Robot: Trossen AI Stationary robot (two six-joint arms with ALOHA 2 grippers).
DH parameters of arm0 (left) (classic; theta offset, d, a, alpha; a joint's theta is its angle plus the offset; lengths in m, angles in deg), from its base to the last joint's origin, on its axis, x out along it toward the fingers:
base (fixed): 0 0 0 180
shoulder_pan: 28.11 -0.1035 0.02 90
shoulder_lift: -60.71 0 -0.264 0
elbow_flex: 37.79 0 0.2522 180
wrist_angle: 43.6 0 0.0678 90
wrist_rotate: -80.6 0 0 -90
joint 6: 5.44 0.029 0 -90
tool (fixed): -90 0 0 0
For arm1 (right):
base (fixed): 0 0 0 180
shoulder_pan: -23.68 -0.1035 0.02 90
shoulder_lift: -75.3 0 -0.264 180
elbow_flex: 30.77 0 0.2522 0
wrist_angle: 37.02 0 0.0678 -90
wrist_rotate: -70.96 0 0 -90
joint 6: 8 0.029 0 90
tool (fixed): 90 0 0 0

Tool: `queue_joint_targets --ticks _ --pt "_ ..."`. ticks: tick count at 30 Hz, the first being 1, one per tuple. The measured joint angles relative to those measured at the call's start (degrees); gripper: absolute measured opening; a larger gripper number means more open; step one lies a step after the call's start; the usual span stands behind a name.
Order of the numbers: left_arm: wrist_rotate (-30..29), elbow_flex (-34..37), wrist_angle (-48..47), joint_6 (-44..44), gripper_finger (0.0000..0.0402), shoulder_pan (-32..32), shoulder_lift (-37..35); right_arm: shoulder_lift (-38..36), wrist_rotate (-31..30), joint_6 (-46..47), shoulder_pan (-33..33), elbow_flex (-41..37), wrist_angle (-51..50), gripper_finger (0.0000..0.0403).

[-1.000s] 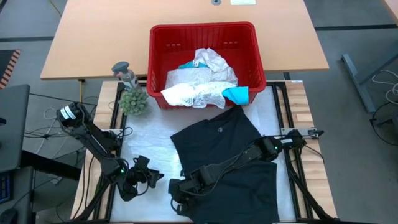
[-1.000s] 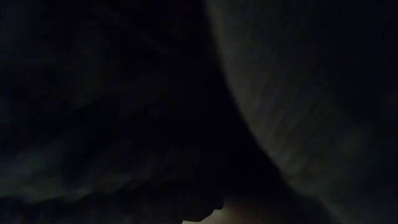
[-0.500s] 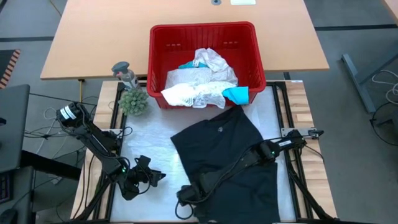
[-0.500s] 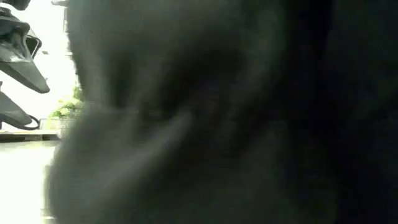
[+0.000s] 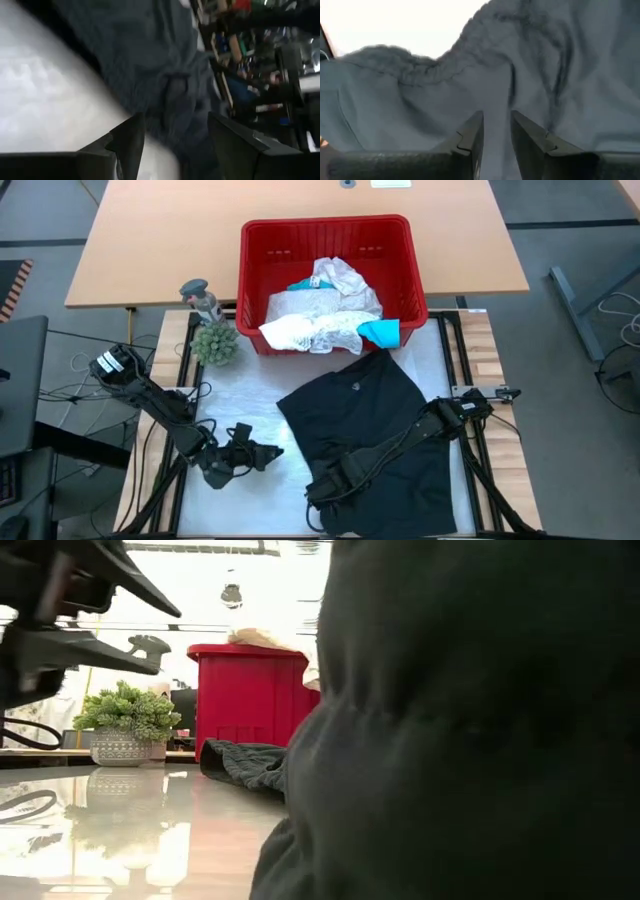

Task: Fold Laundry from Bin
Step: Fold the black shorts

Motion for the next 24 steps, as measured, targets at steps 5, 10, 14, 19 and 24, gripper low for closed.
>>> queue_joint_targets --ticks 5,10,14,19,24 --pt "-3.6 0.0 -5.6 -5.8 0.0203 -4.1 0.0 -0.7 -1.1 2.0 0.4 0.0 6.4 0.012" --pt "1.5 0.0 -9.1 -4.4 0.0203 -10.6 0.0 -0.7 -1.9 5.1 0.0 0.0 6.5 0.012" --pt "8.3 0.0 -9.2 0.1 0.0203 -16.7 0.0 -0.7 -2.2 7.1 -0.6 0.0 6.5 0.012" --pt "14.3 0.0 -12.1 2.1 0.0203 -21.3 0.0 -0.7 -2.5 10.7 -1.2 0.0 6.5 0.012" --pt "17.9 0.0 -11.8 1.5 0.0203 -22.4 1.8 -0.7 -3.1 12.9 -1.7 0.0 6.6 0.012"
